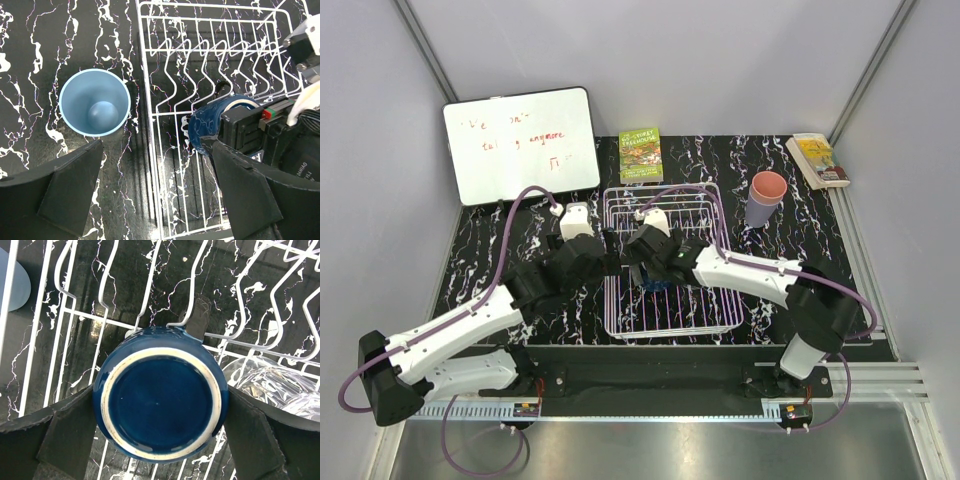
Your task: Unload the cups from the dish rack
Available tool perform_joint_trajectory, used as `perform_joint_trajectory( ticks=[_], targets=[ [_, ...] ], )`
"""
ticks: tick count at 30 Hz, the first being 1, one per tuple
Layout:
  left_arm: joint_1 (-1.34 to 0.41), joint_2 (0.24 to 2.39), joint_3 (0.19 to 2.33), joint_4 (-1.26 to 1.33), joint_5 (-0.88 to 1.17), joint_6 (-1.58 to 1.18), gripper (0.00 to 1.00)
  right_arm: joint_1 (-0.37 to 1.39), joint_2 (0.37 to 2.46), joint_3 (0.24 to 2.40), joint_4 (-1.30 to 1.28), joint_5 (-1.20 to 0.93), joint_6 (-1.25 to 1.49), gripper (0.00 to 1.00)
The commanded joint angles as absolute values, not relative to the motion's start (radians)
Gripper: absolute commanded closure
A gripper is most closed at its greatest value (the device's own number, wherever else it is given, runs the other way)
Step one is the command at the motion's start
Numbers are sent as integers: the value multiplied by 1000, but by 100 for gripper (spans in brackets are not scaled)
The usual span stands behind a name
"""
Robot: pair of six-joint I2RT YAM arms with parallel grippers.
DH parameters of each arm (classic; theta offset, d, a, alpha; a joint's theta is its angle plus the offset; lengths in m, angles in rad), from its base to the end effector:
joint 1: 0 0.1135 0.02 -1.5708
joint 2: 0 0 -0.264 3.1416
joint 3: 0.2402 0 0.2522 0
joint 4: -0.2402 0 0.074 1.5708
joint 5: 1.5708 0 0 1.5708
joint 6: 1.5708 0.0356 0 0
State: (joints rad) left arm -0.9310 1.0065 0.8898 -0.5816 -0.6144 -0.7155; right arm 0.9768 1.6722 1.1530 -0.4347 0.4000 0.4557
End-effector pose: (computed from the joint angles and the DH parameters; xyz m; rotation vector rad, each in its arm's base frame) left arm 0.1407 -0.1546 0.3014 -0.0834 2.1339 -0.2667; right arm 0.2079 0.2831 0.2196 -0.4724 2.3789 0.1362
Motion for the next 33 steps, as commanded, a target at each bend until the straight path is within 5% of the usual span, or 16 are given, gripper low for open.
perform_joint_trajectory(
  ticks=[1, 6, 9, 10, 12, 33],
  targets=[
    [-936, 1006, 891, -552, -638, -729, 5, 959, 1747, 1164, -396, 348, 449, 0],
    [-936, 1005, 882, -551, -635, -735, 5, 957, 1758, 1155, -388, 334, 457, 3],
    [-936, 1003, 879, -551, -632, -736, 5, 956, 1737, 1150, -380, 334, 460, 50],
    [-936, 1003, 880, -552, -632, -736, 5, 956, 1718, 1146, -380, 342, 468, 77],
    [-936, 1002, 881, -551, -630, -736, 5, 956, 1698, 1140, -382, 366, 474, 100],
    [-936, 1003, 905, -549, -649, -758, 5, 956, 1253, 1187, -402, 348, 446, 100]
  ],
)
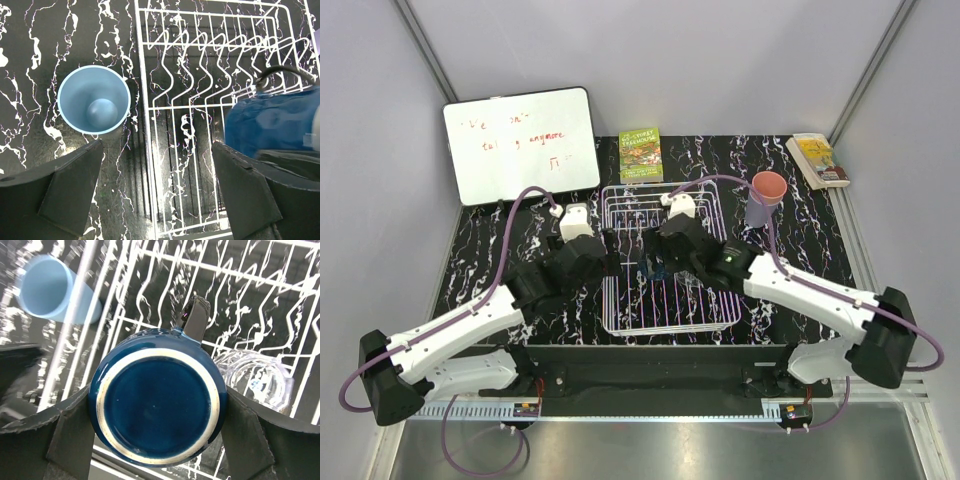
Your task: Unload the cups from the dish rack
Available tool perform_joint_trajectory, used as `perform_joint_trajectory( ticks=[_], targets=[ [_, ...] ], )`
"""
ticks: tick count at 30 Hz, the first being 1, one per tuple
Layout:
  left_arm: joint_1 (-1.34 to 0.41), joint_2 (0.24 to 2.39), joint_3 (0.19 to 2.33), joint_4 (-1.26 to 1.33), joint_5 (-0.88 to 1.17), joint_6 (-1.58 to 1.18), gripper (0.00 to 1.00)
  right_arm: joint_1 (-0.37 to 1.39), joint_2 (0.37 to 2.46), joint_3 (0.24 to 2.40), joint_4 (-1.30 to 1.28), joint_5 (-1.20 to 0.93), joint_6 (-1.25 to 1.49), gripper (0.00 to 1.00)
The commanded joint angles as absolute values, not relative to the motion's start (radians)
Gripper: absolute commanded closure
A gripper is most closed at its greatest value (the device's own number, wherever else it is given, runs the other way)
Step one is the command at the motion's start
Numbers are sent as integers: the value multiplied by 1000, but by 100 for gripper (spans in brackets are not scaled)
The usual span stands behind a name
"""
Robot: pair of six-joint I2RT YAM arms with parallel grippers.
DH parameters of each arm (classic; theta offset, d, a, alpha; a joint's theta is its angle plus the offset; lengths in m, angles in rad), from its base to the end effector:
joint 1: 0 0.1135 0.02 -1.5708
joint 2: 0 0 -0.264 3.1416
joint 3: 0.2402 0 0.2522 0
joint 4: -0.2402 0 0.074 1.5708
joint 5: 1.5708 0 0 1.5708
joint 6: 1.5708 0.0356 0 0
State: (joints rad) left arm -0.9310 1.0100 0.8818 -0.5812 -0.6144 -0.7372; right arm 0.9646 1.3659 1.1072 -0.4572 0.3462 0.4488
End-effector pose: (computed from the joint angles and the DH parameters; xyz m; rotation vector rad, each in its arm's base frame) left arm 0.1409 -0.1550 0.2981 -0.1025 2.1416 -0.2698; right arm 0.1806 0.2393 0.2968 -0.4014 2.2261 0.3671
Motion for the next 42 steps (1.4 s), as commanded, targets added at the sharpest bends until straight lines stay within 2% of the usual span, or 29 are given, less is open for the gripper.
perform_joint_trajectory(
  ticks=[1, 3, 7, 13, 18, 28, 37, 42],
  targets=[
    [-936, 994, 905, -542, -647, -762, 6, 956, 1215, 1189, -390, 345, 452, 100],
    [-936, 977, 893, -513, -623, -753, 5, 956, 1177, 1181, -362, 306, 463, 100],
    [-936, 876, 786, -324, -534, -745, 5, 956, 1052, 1067, -111, 163, 506, 100],
    [-934, 632, 568, 42, -390, -724, 1, 954, 991, 1016, -8, 107, 520, 100],
    [-933, 511, 489, 164, -391, -732, 1, 950, 951, 953, 127, 74, 563, 100],
    [-933, 443, 376, 320, -371, -738, 1, 838, 867, 787, 319, 3, 706, 100],
    [-914, 492, 339, 453, -258, -767, 1, 645, 894, 647, 607, -242, 949, 100],
    [-896, 534, 338, 485, -196, -772, 1, 612, 963, 630, 728, -380, 1026, 100]
  ],
)
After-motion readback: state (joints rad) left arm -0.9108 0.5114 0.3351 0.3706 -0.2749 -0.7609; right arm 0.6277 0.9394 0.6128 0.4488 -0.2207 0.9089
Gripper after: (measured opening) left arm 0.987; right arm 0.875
